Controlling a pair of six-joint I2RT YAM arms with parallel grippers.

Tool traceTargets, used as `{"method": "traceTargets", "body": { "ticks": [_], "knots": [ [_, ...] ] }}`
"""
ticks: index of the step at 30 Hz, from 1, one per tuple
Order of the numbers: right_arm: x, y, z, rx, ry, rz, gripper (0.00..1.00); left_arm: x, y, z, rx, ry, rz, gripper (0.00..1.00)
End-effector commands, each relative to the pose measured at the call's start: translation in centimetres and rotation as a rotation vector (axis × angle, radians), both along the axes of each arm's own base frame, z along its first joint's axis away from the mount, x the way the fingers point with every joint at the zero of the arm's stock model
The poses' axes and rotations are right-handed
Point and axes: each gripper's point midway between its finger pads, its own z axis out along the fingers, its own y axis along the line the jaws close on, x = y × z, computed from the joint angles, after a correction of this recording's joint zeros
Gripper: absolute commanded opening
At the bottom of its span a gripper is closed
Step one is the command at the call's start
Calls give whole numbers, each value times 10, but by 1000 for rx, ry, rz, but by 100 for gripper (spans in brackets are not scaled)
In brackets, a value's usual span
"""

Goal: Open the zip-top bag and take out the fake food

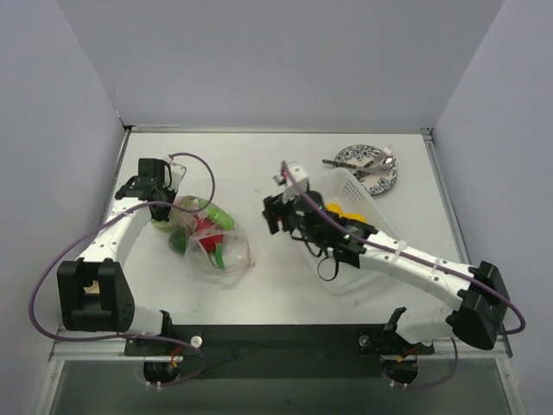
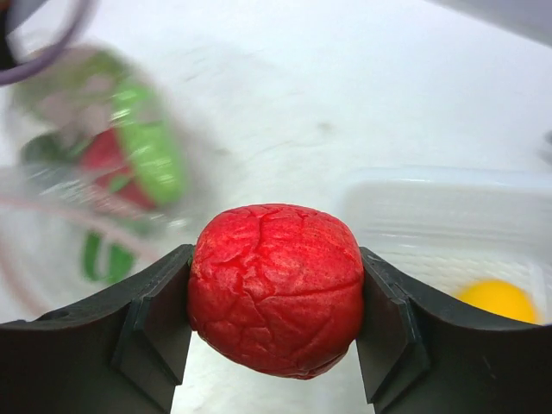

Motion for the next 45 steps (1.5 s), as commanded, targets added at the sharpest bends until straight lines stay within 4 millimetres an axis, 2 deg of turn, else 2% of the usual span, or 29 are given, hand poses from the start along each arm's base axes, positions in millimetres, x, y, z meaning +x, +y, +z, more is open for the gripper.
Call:
{"method": "traceTargets", "body": {
  "ticks": [1,4,5,6,7,8,12,13,16,17,19,20,22,23,24,25,26,27,28,29,31,32,33,34,36,39,40,43,45],
  "knots": [
    [50,-108,-21,-38,0,-381,16,6,-9,21,-38,-62,-5,0],
    [69,-152,-41,-39,85,-511,12,5,-16,23,-69,-59,-9,0],
    [68,-153,-48,-40,129,-508,14,6,-16,24,-71,-60,-11,0],
    [70,-155,-56,-60,159,-501,26,7,-17,25,-74,-62,-11,0],
    [73,-151,-51,-61,161,-483,53,6,-18,25,-81,-59,-11,0],
    [72,-144,-50,-86,159,-427,100,6,-19,26,-84,-59,-13,0],
    [65,-132,-38,-133,138,-377,100,6,-21,27,-97,-59,-15,0],
    [57,-116,-31,-132,117,-320,100,6,-22,27,-99,-59,-14,0],
    [47,-105,-18,-220,28,-303,100,7,-21,24,-97,-53,-12,0],
    [37,-89,-12,-222,11,-256,96,7,-21,23,-93,-52,-12,0],
    [21,-65,-9,-200,2,-150,85,7,-21,23,-92,-53,-13,0],
    [1,-44,-11,-196,-3,-67,67,8,-20,22,-91,-50,-12,0],
    [-21,-17,-12,-176,-10,27,47,9,-20,22,-91,-53,-10,0],
    [-31,-8,-24,-198,4,69,35,9,-20,20,-87,-49,-10,0],
    [-48,13,-23,-173,-10,134,30,9,-20,19,-88,-48,-7,0],
    [-53,26,-24,-139,-9,154,26,9,-20,17,-91,-44,-5,0],
    [-58,36,-37,-150,9,176,17,9,-20,17,-91,-40,-5,0],
    [-63,47,-40,-133,22,200,16,9,-20,15,-94,-38,-3,0],
    [-68,59,-43,-104,46,228,16,9,-21,15,-94,-38,-3,0],
    [-68,67,-60,-122,76,241,20,9,-21,15,-93,-36,-2,0],
    [-66,86,-57,-81,81,261,21,8,-21,15,-92,-38,-1,0],
    [-64,94,-70,-99,97,262,22,7,-21,15,-91,-36,0,0],
    [-61,99,-72,-97,99,260,22,7,-22,15,-91,-34,-2,0],
    [-54,109,-65,-79,94,257,22,6,-22,16,-91,-35,-2,0],
    [-48,118,-86,-106,127,255,36,5,-22,16,-91,-35,-4,0],
    [-33,130,-101,-111,172,230,64,4,-22,18,-90,-40,-2,0],
    [-26,134,-107,-110,186,225,77,4,-22,19,-90,-43,-2,0],
    [-22,144,-117,-100,222,225,92,3,-21,19,-88,-43,-1,0],
    [-21,147,-126,-109,236,217,96,3,-21,18,-85,-39,-3,0]
  ]
}}
